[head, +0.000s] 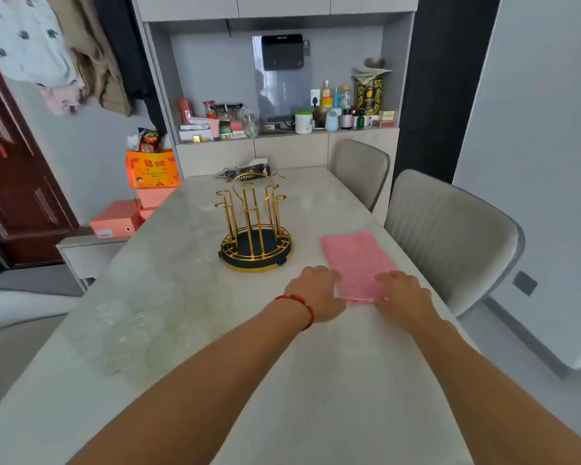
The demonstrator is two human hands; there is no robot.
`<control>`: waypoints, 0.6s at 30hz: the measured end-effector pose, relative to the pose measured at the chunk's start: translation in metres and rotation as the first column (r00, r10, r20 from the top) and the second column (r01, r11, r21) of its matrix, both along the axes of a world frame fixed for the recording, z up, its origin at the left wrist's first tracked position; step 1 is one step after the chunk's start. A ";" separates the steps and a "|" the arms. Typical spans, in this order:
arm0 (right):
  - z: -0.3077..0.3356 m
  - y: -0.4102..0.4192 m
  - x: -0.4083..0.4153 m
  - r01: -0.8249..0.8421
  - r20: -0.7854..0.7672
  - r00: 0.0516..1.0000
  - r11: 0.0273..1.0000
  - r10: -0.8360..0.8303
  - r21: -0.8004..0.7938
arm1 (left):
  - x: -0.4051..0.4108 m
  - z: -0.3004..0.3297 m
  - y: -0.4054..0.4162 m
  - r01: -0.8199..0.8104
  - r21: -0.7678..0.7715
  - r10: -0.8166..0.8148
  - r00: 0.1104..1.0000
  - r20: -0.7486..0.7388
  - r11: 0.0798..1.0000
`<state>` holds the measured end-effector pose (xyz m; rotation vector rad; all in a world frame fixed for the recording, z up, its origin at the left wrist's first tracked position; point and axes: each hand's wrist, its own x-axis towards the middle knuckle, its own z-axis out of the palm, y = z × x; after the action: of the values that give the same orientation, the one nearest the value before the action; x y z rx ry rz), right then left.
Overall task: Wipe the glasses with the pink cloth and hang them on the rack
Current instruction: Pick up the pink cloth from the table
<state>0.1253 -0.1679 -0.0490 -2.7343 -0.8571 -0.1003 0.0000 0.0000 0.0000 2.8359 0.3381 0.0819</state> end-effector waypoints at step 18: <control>-0.025 -0.047 0.019 -0.234 0.098 0.970 0.963 0.222 0.132 | 0.020 -0.058 -0.025 0.039 0.418 -0.100 0.987 0.125 0.908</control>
<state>0.1443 -0.2145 -0.0742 -2.4951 -1.1357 -0.2205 0.0201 -0.0253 -0.0576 3.2333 0.2050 0.3866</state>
